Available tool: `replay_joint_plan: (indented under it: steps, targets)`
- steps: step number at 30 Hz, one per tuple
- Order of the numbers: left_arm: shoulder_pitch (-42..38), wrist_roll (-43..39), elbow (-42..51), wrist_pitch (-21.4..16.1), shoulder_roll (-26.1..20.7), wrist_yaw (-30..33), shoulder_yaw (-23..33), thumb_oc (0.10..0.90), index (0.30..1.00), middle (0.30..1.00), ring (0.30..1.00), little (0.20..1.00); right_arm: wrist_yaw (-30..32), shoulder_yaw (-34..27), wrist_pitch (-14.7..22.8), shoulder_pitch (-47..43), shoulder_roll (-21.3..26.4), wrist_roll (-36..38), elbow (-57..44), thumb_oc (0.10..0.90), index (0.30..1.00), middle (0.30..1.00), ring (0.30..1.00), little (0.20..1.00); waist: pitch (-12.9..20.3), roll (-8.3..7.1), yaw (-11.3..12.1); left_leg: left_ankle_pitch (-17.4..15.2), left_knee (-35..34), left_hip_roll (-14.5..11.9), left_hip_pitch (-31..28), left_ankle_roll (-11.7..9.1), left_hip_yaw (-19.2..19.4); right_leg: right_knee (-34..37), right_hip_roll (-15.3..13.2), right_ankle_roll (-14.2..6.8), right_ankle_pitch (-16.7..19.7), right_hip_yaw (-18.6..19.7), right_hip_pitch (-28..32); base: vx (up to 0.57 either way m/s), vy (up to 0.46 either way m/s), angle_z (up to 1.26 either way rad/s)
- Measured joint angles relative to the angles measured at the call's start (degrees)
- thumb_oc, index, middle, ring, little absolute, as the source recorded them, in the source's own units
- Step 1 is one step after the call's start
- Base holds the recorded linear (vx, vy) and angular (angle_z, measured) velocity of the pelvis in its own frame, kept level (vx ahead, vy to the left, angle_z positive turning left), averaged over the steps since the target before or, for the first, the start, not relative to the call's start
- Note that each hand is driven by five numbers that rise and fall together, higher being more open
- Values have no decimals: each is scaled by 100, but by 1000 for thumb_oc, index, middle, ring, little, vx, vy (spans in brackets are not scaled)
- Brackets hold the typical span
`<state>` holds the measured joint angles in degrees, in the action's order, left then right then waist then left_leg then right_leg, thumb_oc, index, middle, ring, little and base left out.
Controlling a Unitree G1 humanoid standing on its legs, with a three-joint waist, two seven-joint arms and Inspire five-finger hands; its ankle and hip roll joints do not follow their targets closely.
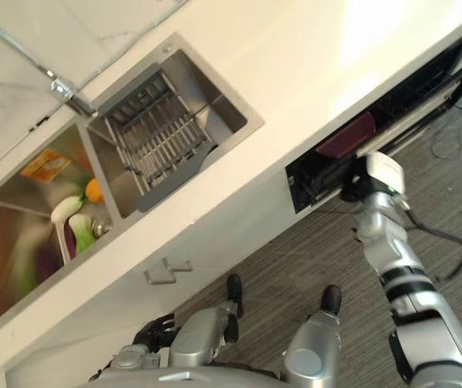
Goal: Place the dishes in the dishwasher.
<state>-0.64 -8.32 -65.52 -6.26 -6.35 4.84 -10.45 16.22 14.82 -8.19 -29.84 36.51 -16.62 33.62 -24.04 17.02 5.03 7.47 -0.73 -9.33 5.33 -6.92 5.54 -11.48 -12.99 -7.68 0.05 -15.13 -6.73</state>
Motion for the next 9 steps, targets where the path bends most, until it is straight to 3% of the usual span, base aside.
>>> replay_joint_plan:
  steps: [1,2,6,9]
  targets:
    - [5,-2,65,-28,-13,0,14,800,900,900,900,900,67,-108,-66,-22,-175,146,110,800,900,900,900,900,-7,-14,163,11,6,-25,20,0,-26,-52,-16,53,-45,-108,11,22,-10,49]
    - [6,-3,52,-47,-3,4,-45,800,900,900,900,900,86,-228,56,118,-244,200,291,800,900,900,900,900,-12,-18,223,180,3,-10,60,24,-147,-104,-29,38,-118,-278,77,22,-10,49]
    - [16,-2,51,-53,9,12,-88,800,900,900,900,900,190,-472,278,479,-219,212,384,800,900,900,900,900,-15,-37,281,205,1,72,24,4,-330,-155,-121,-15,-230,-480,236,12,-9,39]
    - [-23,2,52,-53,-13,10,15,800,900,900,900,900,137,-479,705,929,-228,224,595,800,900,900,900,900,11,-179,245,203,0,92,-11,7,-351,-160,-150,-53,-306,-535,299,13,-3,7]
